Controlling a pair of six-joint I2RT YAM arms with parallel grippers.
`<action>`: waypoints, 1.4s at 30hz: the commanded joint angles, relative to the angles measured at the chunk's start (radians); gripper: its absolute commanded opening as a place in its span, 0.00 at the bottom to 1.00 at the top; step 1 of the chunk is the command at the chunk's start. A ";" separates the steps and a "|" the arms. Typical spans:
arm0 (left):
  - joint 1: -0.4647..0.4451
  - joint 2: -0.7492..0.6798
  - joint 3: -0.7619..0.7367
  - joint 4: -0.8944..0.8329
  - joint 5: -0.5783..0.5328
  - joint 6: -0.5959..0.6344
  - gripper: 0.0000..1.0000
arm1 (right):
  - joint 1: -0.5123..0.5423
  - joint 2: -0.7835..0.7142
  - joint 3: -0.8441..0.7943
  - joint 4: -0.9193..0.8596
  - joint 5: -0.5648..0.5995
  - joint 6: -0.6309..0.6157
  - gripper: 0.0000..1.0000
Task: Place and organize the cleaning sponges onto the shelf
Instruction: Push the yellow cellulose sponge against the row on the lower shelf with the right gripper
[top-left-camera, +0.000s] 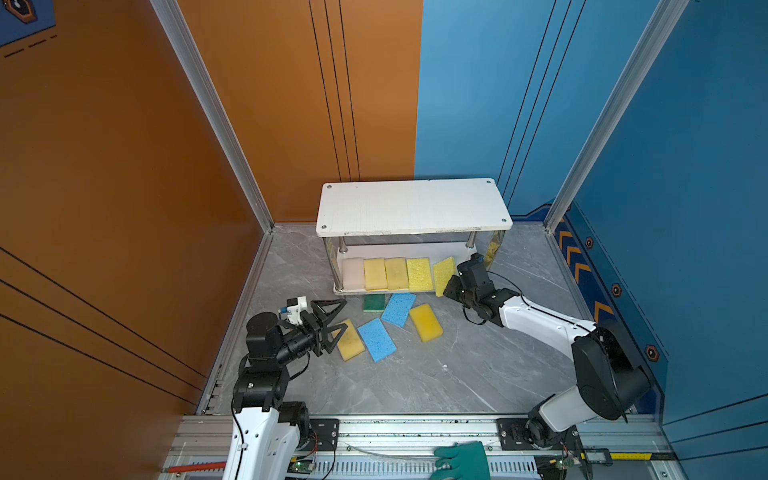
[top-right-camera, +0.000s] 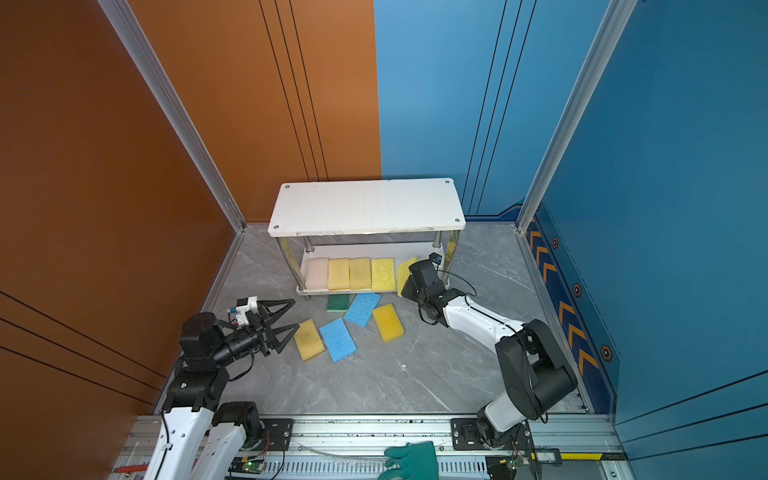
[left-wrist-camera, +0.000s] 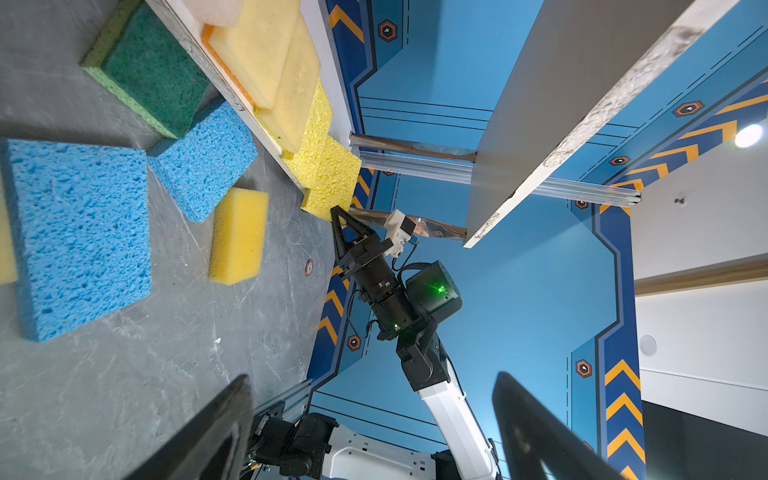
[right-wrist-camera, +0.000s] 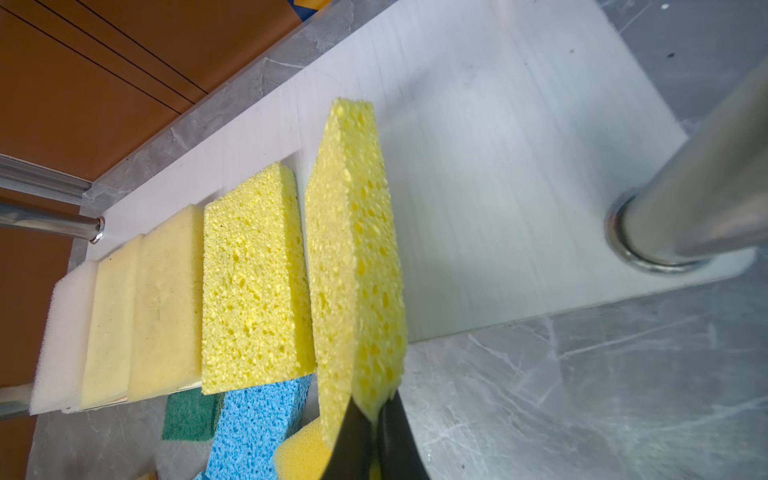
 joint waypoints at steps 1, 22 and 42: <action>0.018 -0.014 -0.012 -0.014 0.047 0.011 0.91 | -0.011 0.016 0.027 -0.033 0.037 -0.015 0.07; 0.098 -0.011 -0.004 -0.016 0.118 0.002 0.92 | -0.029 0.087 0.080 -0.014 0.063 0.003 0.10; 0.112 0.011 -0.006 0.008 0.123 0.000 0.92 | -0.037 0.136 0.102 0.001 0.025 0.052 0.21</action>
